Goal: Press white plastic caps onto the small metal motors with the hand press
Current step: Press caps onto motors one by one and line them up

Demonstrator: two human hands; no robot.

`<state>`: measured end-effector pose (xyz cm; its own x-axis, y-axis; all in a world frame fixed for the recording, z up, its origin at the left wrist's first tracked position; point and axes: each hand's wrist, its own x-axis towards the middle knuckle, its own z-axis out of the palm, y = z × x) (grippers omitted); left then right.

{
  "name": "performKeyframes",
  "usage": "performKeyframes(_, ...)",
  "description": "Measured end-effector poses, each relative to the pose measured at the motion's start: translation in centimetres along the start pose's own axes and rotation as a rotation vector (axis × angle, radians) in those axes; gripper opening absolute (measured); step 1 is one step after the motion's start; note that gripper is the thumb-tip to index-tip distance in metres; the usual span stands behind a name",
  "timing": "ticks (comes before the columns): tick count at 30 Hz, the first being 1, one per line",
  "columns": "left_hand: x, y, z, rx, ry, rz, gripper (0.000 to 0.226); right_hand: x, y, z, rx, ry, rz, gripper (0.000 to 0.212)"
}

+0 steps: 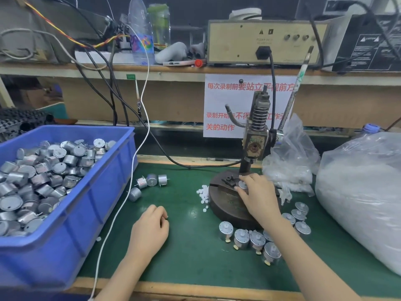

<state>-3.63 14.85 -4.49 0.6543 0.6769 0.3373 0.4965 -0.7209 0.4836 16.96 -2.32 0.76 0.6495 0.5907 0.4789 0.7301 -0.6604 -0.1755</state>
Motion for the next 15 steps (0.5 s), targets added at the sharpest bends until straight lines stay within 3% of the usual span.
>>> performKeyframes(4,0.0,0.0,0.0,0.008,0.006,0.0,0.011,-2.3,-3.0,0.1,0.307,-0.055,-0.11,0.04)
performKeyframes(6,0.0,0.0,0.0,0.004,0.006,-0.004,0.008,-3.8,-4.8,0.9,0.347,-0.134,-0.223,0.04)
performKeyframes(9,-0.1,0.1,-0.1,0.006,0.008,-0.003,0.007,-5.2,-6.3,1.7,0.23,-0.111,-0.328,0.039)
performKeyframes(15,-0.1,0.1,0.0,0.005,0.012,-0.008,0.007,-6.1,-6.4,1.2,-0.032,-0.081,-0.319,0.027)
